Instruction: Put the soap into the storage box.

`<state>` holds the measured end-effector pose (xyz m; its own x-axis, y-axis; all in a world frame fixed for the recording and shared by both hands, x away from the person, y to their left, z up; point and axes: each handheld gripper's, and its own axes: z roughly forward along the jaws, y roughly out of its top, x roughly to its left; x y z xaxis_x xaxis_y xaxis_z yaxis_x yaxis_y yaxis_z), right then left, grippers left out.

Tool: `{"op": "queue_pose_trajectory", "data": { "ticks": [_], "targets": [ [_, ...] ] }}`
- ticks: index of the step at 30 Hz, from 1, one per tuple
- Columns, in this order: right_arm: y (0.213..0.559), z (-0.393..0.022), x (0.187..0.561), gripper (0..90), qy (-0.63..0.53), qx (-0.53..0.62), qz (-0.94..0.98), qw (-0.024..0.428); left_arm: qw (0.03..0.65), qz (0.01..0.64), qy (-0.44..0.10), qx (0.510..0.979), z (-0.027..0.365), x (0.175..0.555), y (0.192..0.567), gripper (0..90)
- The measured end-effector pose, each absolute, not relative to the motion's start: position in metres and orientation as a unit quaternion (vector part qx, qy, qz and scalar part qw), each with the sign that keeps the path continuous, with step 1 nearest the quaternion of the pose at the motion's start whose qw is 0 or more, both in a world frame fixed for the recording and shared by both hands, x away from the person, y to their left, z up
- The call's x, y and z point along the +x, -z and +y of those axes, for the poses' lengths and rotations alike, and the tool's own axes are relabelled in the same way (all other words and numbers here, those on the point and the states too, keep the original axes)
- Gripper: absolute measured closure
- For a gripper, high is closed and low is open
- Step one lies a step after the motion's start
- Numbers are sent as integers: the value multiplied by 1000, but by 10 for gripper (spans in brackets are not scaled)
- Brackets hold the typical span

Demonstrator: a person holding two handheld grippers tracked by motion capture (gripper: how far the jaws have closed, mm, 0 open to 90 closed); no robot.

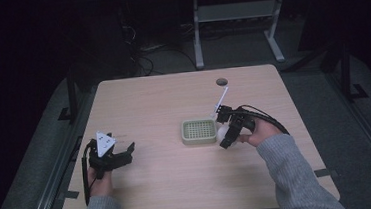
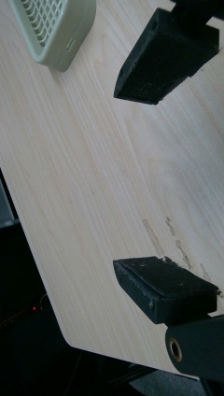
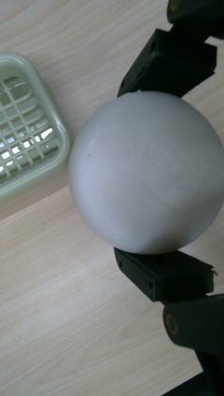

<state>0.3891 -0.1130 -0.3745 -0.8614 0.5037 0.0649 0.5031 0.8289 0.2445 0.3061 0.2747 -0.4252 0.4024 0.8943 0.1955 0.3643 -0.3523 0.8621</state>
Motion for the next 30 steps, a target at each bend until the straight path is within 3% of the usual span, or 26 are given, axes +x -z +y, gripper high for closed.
{"op": "queue_pose_trajectory", "data": {
  "ticks": [30],
  "targets": [
    [368,-89,411,232,-127,249,960,3,379,421,-348,747,274,306,426,149]
  ]
}}
